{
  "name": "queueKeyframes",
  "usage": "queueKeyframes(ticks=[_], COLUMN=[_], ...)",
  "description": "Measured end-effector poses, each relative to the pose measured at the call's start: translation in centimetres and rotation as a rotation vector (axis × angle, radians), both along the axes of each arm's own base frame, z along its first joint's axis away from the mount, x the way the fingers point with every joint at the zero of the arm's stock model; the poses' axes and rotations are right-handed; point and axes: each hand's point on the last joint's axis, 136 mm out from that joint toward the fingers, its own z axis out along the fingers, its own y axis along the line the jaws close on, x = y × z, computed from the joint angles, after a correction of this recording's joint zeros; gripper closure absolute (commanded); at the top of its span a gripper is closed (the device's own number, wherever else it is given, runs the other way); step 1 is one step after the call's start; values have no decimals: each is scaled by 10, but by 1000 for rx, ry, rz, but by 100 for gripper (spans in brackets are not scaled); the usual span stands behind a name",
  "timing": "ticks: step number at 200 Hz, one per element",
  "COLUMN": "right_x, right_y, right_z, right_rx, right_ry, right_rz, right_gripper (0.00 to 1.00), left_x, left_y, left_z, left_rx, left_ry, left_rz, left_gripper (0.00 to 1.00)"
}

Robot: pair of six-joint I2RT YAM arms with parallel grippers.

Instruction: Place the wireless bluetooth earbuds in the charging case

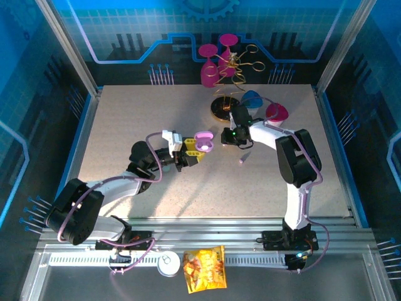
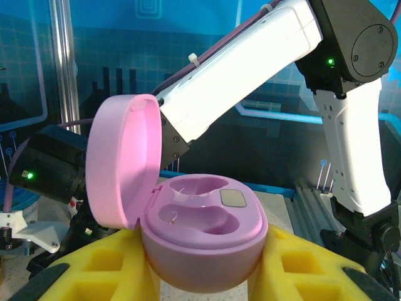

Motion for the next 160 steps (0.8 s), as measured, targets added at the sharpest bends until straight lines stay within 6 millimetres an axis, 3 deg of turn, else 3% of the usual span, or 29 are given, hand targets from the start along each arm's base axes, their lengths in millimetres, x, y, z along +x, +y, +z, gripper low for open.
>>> queueKeyframes(ticks=[67,104,148,160], right_x=[1,2,2,1], right_y=[-5,-4,-3,-5], right_z=[-13,-13,-12,-11], right_rx=[2,19,21,13], right_ry=[37,45,45,47], right_rz=[-18,-24,-29,-33], right_gripper=[78,87,88,94], left_x=[0,0,0,0], left_y=[0,0,0,0], left_z=[0,0,0,0], left_rx=[0,0,0,1], left_ry=[0,0,0,2], left_rz=[0,0,0,0], left_gripper=[78,78,78,78])
